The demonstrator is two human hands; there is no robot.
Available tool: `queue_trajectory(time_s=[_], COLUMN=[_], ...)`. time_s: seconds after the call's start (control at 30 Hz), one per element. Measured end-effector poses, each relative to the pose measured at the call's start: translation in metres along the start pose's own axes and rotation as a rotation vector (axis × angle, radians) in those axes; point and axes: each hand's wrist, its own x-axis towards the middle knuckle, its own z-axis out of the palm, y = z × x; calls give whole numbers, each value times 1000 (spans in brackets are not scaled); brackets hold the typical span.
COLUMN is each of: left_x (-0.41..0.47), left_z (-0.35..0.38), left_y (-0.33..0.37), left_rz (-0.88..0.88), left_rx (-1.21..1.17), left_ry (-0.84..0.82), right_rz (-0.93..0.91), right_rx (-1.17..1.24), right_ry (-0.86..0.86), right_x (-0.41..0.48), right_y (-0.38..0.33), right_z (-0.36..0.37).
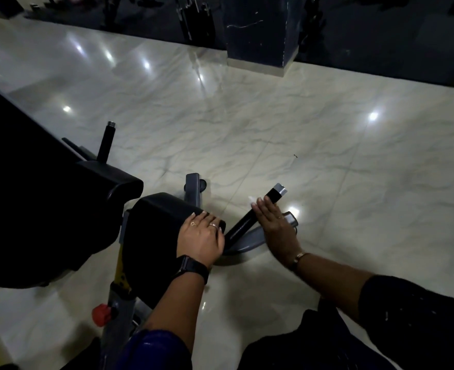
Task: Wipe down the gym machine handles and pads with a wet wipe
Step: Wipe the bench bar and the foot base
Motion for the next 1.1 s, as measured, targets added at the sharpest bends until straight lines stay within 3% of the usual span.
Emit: queue_trajectory(time_s=[0.07, 0.2, 0.37, 0.43, 0.6, 0.73, 0.97, 1.1], left_x=[0, -1, -1, -1, -1, -1, -1, -1], left_z=[0, -1, -3, -2, -1, -1, 3, 2], left_y=[0, 1, 1, 1, 2, 2, 1, 2], left_rz=[0, -17, -9, -14, -25, -21, -24, -25], left_rx=[12, 27, 22, 12, -16, -13, -7, -7], left_ry=[-7, -44, -33, -12, -17, -19, -2, -13], right_rz=[89, -50, -486, -535, -269, -22, 54, 444], right_rx=[59, 22, -182, -222, -235, -117, -18, 258], right_ry=[17, -78, -136, -92, -11, -18, -166, -227], right_x=[-4, -6, 14, 26, 26, 9, 59, 58], right_y=[-35, -79, -14, 16, 61, 47, 41, 41], right_z=[13, 24, 3, -11, -36, -23, -30, -24])
